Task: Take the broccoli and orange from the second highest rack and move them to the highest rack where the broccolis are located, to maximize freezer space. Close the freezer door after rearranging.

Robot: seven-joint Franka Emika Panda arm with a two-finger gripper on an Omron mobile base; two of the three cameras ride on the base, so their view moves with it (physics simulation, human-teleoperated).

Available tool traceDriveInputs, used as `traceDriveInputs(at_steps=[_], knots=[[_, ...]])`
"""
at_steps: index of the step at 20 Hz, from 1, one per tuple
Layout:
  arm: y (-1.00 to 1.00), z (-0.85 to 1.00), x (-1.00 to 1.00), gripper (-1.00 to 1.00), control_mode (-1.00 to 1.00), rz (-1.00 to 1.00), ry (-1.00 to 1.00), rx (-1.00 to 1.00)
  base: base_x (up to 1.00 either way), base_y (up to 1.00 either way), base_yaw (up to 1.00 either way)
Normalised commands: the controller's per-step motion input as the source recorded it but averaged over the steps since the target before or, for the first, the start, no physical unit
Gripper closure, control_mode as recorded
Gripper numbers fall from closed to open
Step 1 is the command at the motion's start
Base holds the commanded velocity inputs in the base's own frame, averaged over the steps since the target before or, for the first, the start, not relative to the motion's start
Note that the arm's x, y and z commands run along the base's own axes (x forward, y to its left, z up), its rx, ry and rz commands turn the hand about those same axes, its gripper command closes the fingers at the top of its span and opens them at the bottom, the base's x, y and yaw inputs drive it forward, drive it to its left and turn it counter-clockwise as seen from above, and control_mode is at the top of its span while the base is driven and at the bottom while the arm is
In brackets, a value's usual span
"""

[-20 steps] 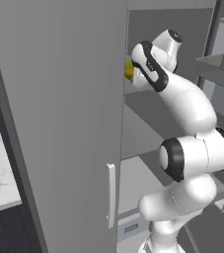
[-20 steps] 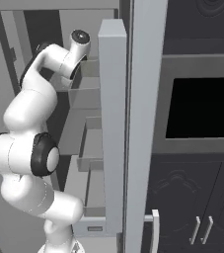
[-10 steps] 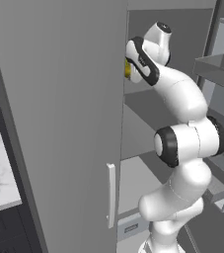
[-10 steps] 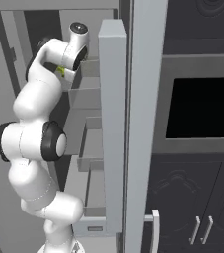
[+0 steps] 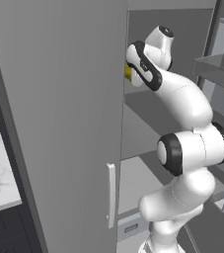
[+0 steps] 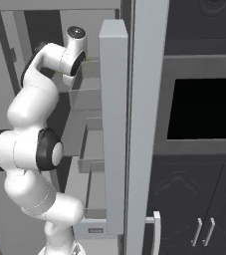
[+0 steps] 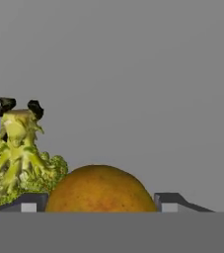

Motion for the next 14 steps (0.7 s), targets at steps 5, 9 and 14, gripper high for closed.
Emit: traceDriveInputs(at_steps=[5,9,14], knots=[[0.00,0.05,-0.45,-1.00,-1.00,0.00,-0.14,0.00,0.00,0.00,0.00],[0.00,0.04,-0.41,-1.00,-1.00,-0.01,-0.43,0.00,0.00,0.00,0.00],[0.00,0.02,-0.53,-1.00,-1.00,-0.01,-0.41,0.00,0.00,0.00,0.00]])
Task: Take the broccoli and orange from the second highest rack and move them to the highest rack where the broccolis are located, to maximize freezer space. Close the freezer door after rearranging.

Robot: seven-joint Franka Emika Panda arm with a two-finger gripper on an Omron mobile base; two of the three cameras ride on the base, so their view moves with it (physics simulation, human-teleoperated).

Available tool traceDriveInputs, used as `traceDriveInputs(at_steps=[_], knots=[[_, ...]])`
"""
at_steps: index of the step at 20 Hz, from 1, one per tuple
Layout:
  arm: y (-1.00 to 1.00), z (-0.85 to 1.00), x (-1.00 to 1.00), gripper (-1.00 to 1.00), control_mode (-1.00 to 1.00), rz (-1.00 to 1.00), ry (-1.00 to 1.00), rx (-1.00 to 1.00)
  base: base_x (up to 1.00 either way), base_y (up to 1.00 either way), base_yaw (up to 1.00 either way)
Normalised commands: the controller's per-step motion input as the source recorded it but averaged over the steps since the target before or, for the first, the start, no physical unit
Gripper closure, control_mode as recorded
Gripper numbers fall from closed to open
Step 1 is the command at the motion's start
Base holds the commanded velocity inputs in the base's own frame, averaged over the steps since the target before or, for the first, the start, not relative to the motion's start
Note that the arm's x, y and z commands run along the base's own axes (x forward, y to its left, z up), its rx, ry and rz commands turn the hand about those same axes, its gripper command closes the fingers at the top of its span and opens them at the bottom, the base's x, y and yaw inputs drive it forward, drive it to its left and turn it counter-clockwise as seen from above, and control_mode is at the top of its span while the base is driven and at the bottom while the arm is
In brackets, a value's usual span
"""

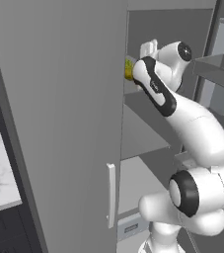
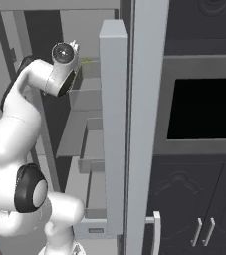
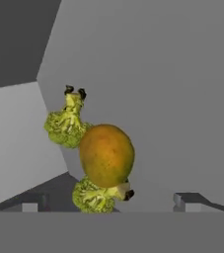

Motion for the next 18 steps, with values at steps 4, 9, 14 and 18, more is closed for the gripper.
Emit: traceDriveInputs(at_steps=[4,9,14,18], knots=[[0.01,0.34,-0.58,-1.00,-1.00,-0.16,-0.05,0.00,0.00,0.00,0.00],[-0.06,0.38,-0.74,-1.00,-1.00,-0.10,0.00,0.00,0.00,0.00,0.00],[-0.10,0.26,-0.93,-1.00,-1.00,0.00,0.00,0.00,0.00,0.00,0.00],[-0.09,0.12,-0.97,-1.00,-1.00,0.00,0.00,-0.08,0.00,0.00,0.00]])
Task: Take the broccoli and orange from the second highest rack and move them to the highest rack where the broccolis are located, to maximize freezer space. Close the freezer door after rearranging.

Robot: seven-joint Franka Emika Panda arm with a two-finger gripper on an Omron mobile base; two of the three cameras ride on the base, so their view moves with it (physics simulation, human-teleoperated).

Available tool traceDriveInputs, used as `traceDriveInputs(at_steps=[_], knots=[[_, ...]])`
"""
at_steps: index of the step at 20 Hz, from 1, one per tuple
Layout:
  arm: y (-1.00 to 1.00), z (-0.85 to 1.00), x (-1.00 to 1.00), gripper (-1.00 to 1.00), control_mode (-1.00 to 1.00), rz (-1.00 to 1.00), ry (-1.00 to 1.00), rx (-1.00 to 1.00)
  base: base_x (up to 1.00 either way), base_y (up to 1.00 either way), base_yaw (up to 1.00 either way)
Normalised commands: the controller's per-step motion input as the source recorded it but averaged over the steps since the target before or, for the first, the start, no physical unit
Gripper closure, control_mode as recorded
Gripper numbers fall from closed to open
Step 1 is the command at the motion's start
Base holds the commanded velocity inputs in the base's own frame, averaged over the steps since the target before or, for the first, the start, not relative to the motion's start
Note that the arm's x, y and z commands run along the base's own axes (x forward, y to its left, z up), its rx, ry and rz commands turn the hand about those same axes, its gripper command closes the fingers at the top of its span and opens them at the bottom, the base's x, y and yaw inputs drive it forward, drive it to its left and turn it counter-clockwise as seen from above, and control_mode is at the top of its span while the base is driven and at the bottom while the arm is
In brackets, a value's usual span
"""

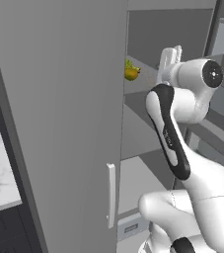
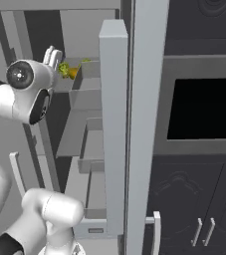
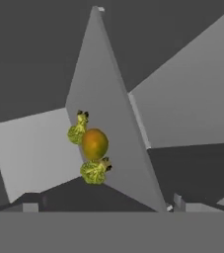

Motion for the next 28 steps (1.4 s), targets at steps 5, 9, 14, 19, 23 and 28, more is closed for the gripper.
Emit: traceDriveInputs(at_steps=[5,9,14,19,23,28], knots=[[0.00,0.00,-1.00,-1.00,-1.00,0.00,0.00,-0.20,0.00,0.00,0.00],[0.00,0.00,-0.95,-1.00,-1.00,0.00,0.00,-0.09,0.00,0.00,0.00],[0.00,-0.09,-0.90,-1.00,-1.00,0.00,0.00,0.00,0.00,0.00,0.00],[0.01,-0.38,-0.39,-1.00,-1.00,0.00,0.10,-0.07,0.00,0.00,0.00],[0.00,0.00,0.00,-1.00,1.00,0.00,0.00,0.00,-0.97,0.00,0.00],[0.00,0.00,0.00,-1.00,1.00,0.00,0.00,0.00,-1.00,0.00,-0.02]])
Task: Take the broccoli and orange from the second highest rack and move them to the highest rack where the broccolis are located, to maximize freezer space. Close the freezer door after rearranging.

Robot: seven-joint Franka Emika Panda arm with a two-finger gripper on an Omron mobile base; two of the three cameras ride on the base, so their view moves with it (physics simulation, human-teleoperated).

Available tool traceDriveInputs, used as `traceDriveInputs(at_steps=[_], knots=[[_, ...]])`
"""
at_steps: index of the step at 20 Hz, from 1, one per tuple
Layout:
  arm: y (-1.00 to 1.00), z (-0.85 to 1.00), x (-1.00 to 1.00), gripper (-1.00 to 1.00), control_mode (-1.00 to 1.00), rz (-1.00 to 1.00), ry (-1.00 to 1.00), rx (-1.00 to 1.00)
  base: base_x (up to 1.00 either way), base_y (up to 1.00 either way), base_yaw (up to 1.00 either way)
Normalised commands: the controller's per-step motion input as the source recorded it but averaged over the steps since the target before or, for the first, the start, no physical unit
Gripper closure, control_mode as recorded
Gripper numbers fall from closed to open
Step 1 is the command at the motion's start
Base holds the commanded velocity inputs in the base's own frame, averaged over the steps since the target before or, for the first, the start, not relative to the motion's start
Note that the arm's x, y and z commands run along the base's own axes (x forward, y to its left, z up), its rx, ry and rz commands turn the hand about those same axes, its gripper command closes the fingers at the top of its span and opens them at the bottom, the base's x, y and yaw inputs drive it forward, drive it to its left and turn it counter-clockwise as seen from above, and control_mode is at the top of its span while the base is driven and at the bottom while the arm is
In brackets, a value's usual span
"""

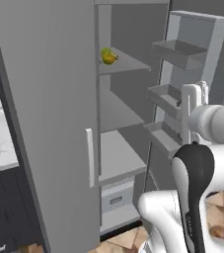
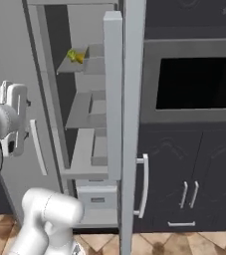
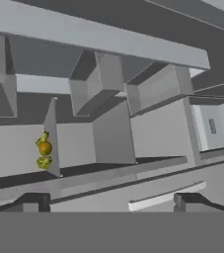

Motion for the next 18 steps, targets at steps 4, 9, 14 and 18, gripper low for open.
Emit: traceDriveInputs(at_steps=[4,9,14,18], knots=[[0.00,0.00,0.00,-1.00,1.00,0.00,0.00,0.00,-0.96,-0.31,-0.29],[0.00,0.00,0.00,-1.00,1.00,0.00,0.00,0.00,-0.56,-0.90,-0.18],[0.00,0.00,0.00,-1.00,1.00,0.00,0.00,0.00,-0.11,-0.96,0.00],[0.00,0.00,0.00,-1.00,1.00,0.00,0.00,0.00,0.14,-0.79,0.15]])
